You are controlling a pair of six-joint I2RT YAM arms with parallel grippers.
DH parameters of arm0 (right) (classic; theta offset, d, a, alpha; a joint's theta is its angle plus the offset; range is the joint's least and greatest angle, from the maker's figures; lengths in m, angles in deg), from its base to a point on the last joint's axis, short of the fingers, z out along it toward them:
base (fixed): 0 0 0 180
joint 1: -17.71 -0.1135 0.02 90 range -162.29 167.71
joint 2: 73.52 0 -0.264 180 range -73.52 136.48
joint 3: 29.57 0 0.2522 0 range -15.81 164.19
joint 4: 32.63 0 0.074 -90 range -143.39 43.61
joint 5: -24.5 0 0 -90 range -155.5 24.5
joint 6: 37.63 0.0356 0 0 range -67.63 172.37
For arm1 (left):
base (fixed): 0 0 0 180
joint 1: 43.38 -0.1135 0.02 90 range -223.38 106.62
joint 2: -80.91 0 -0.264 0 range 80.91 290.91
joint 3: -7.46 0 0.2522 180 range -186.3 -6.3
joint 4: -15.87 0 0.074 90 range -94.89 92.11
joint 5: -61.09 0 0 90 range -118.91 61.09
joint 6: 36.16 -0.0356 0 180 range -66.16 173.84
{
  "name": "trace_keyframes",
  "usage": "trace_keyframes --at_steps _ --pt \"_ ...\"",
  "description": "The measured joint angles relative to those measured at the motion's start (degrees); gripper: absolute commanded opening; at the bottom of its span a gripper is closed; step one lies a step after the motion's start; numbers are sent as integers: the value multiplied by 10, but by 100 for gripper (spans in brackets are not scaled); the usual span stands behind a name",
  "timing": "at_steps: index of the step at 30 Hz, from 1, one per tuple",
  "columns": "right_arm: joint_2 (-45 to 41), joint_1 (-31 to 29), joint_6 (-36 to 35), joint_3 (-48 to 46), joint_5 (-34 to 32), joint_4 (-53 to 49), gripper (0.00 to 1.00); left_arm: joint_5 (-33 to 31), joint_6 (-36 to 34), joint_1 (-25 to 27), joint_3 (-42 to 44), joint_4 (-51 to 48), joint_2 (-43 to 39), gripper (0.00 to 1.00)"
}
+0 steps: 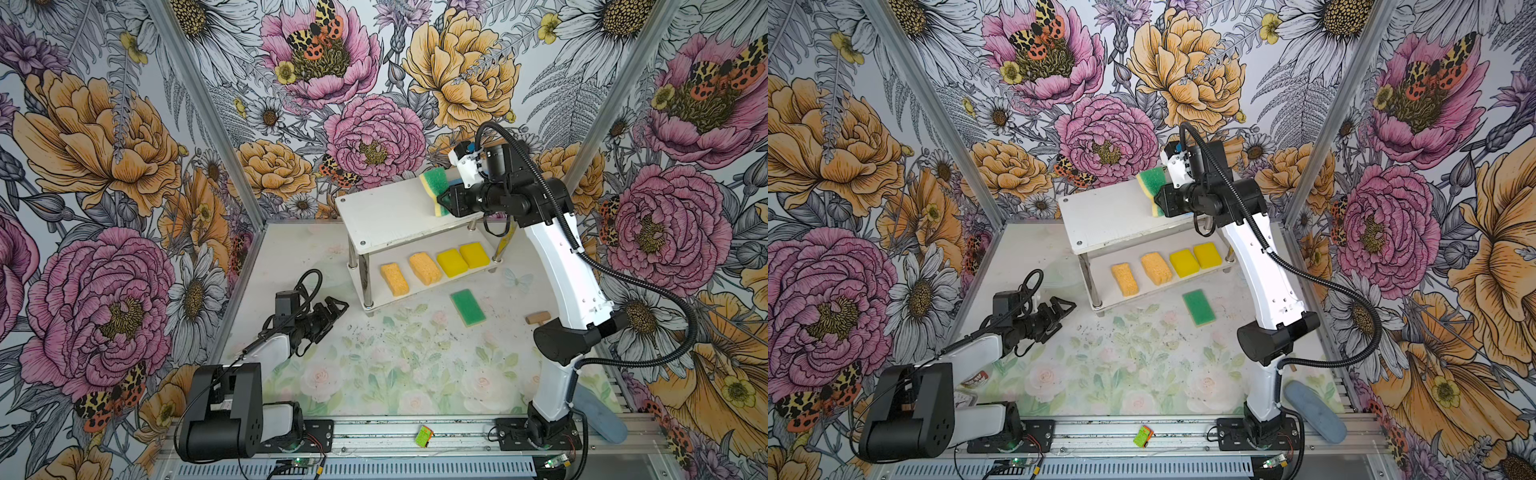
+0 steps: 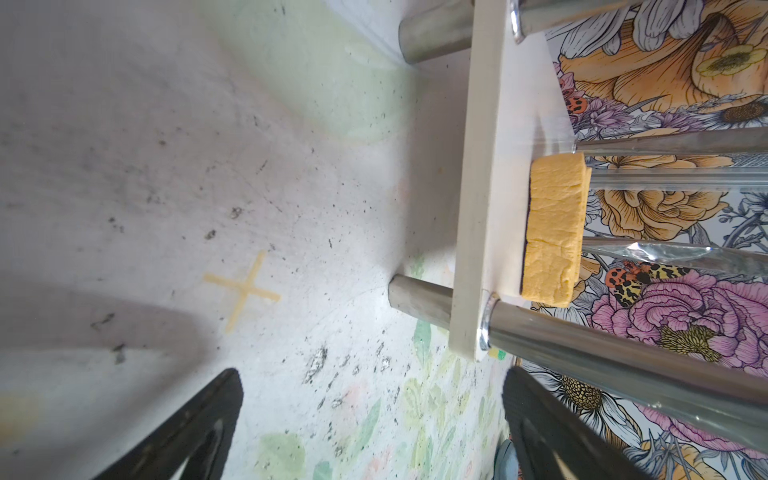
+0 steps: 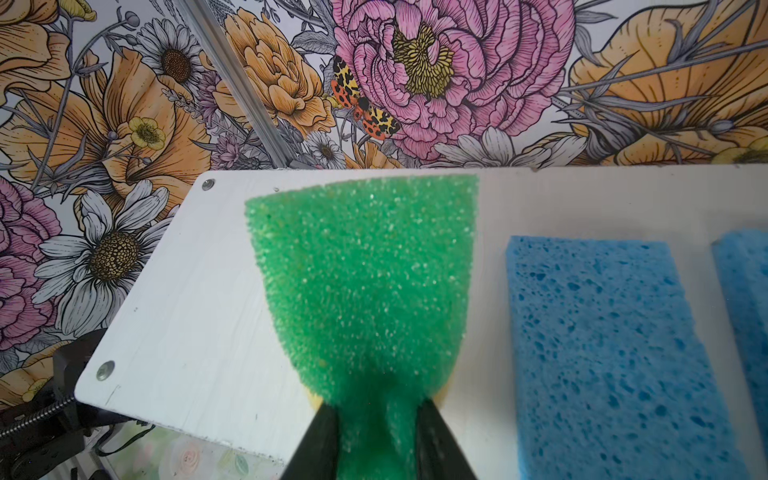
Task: Place and organize the cleaning sponges onto the shelf
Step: 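Lower the green sponge onto the top board beside the blue sponges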
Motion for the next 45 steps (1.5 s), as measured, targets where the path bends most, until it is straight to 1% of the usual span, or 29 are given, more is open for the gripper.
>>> trace_keyframes --at_steps 5,10,19,25,31,45 --pt "0 -15 12 2 -23 0 35 0 0 0 5 4 0 99" --pt "9 -19 27 3 -44 0 35 0 0 0 9 4 0 99" --pt "28 -22 46 3 -57 0 40 0 0 0 15 4 0 99" --pt "28 -23 52 3 -59 0 50 0 0 0 15 4 -1 99" --pt "29 -25 54 3 -59 0 57 0 0 0 15 4 -1 99" --pt "37 -31 55 3 -68 1 59 0 0 0 18 4 -1 99"
